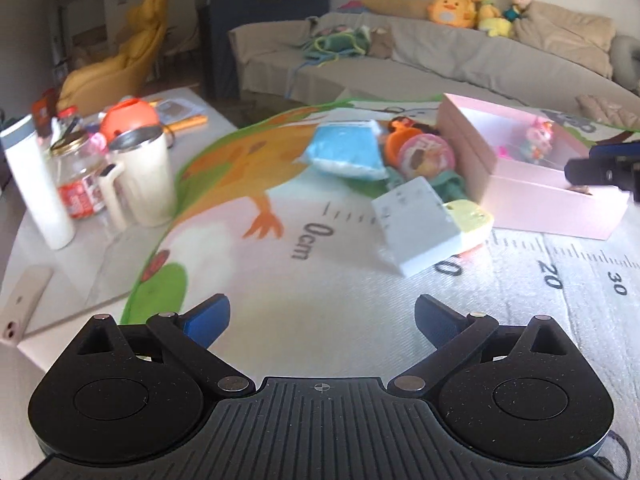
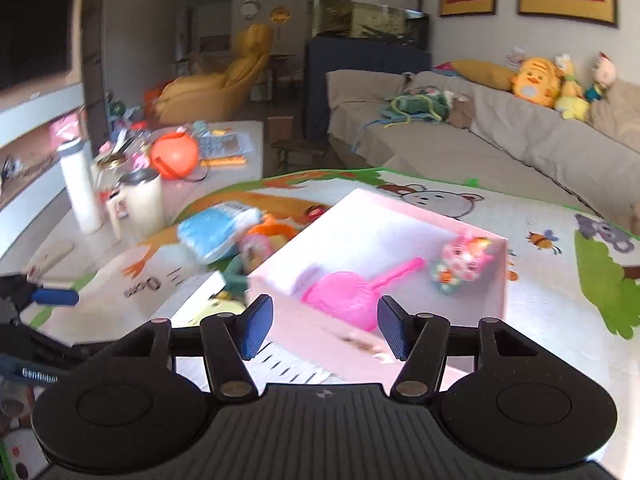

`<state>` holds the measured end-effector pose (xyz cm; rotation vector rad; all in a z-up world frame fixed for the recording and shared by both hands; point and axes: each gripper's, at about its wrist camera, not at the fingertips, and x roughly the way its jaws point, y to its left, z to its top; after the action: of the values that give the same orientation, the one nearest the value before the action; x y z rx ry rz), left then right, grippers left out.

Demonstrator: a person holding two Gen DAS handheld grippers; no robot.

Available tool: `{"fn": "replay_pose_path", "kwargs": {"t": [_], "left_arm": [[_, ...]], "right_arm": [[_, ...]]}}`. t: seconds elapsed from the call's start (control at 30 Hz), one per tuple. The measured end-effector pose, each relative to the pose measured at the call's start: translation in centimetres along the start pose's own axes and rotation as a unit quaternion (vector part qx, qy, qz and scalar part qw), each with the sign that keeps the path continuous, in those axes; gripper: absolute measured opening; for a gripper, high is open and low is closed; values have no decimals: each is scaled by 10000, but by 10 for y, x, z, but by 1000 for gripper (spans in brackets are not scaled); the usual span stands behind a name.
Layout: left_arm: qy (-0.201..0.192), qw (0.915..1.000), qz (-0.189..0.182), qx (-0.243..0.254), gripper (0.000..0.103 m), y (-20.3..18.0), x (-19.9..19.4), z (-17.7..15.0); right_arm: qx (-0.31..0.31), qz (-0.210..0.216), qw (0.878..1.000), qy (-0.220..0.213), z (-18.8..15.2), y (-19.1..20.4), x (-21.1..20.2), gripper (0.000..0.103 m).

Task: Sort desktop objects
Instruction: 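Grasp the yellow toy with the right gripper while the left gripper grasps the white battery box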

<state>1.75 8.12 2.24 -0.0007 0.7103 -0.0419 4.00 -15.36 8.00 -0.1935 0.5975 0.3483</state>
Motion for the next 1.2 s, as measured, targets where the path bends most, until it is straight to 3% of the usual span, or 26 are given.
{"fn": "replay_pose_path", "kwargs": {"t": [0.1,0.2,0.27,0.3,0.4,0.47,0.5,0.53,0.6,0.67,0.73,0.8,0.93,1.0,1.03,1.2], "left_arm": [[-126,9994,269,-185,102,17,-8,0],[-183,9982,416,-378,102,32,-15,1],[-191,9974,487,-491,102,38,-17,1],[-199,9971,514,-522,102,40,-19,1],[-282,9964,523,-611,102,48,-26,1],[-373,9955,491,-714,103,54,-32,3],[-431,9947,456,-814,103,58,-34,4],[-446,9942,437,-873,103,60,-35,4],[-455,9944,327,-898,103,60,-35,5],[-403,9956,156,-831,103,55,-33,4],[-358,9970,13,-688,103,46,-30,2],[-318,9981,-43,-533,103,38,-28,-1],[-274,9995,-56,-150,103,21,-27,-5],[-265,9996,-111,26,103,13,-27,-8],[-250,9995,-143,95,103,9,-27,-9],[-119,9994,-224,244,103,-7,-16,-4]], "right_arm": [[-611,236,9978,81,-2,49,17,58],[-673,545,9959,270,2,82,42,58],[-689,587,9953,340,8,100,59,65],[-725,555,9952,342,10,107,66,73],[-835,492,9942,473,15,117,87,73],[-537,1277,9877,723,17,116,85,71],[-443,1698,9816,754,16,114,77,56],[-462,1872,9789,681,14,113,67,55],[-544,1508,9866,316,7,109,48,64],[-480,759,9958,163,-2,100,40,68],[-293,301,9987,288,-11,89,44,70],[-113,110,9986,506,-17,81,55,70],[297,173,9974,631,-17,71,79,70],[419,263,9964,688,-16,70,85,56],[453,273,9959,729,-16,69,83,55],[253,328,9970,650,-31,63,36,55]]}}
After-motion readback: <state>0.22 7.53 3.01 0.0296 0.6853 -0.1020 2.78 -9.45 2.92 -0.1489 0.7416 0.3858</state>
